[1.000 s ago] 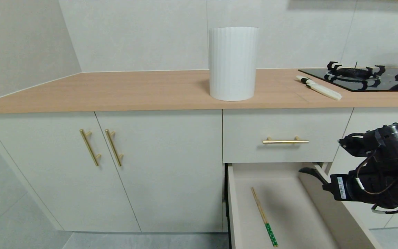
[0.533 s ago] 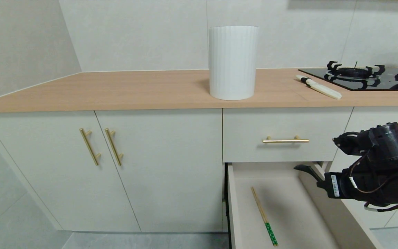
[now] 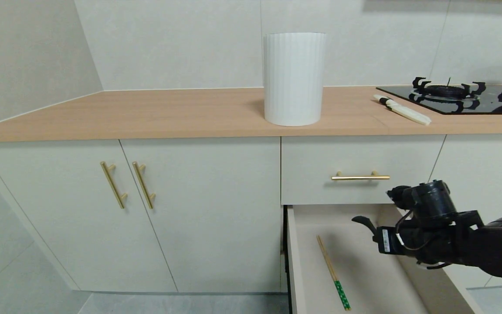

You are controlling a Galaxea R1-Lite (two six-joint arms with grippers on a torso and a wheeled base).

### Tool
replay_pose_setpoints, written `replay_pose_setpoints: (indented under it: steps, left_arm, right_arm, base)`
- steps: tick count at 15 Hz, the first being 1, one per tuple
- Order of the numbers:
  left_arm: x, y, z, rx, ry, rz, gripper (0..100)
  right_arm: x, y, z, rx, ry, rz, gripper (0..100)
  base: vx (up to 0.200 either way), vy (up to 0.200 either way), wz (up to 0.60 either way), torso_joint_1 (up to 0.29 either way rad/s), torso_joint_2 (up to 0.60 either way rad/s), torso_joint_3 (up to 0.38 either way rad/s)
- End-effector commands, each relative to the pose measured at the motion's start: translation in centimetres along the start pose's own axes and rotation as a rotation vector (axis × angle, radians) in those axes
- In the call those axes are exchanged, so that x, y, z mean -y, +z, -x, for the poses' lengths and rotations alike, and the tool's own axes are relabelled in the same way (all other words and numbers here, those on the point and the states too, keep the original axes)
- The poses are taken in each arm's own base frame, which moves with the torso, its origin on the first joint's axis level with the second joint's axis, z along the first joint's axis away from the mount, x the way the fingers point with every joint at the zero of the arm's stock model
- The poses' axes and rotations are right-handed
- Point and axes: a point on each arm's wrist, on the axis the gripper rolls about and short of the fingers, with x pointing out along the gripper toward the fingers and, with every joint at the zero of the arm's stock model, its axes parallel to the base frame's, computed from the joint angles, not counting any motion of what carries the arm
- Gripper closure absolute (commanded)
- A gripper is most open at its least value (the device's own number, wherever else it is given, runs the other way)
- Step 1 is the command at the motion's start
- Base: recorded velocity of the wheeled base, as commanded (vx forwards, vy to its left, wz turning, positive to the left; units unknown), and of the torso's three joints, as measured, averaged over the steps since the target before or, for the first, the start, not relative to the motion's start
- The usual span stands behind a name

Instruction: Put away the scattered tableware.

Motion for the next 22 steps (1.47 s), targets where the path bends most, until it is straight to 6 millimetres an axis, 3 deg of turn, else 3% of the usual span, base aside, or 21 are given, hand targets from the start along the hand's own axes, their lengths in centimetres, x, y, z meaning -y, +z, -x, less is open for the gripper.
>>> replay_pose_setpoints:
  steps: [1, 4, 8, 22]
  left_arm:
    - [0.0, 0.0, 0.0, -0.001, 0.001, 0.0, 0]
    - [0.0, 0.0, 0.0, 0.0, 0.001, 0.0, 0]
    - [0.0, 0.0, 0.0, 0.0, 0.001, 0.0, 0]
    - [0.0, 0.0, 0.0, -0.001, 0.001, 0.0, 0]
  right_arm:
    - [0.6, -3.7, -6.6, -0.115, -0.055, 0.003, 100]
    - [1.2, -5.7, -10.1, -0.083, -0.1, 0.008, 100]
    - [1.6, -7.4, -11.8, -0.136, -0.117, 0.044, 100]
    - [1.8, -7.8, -12.5, -0.139, -0.164, 0.05, 100]
  base:
    - [0.0, 0.0, 0.0, 0.0, 0.0, 0.0]
    - [0.0, 0.0, 0.0, 0.0, 0.0, 0.0]
    - [0.0, 0.0, 0.0, 0.0, 0.0, 0.0]
    - [0.0, 0.0, 0.0, 0.0, 0.0, 0.0]
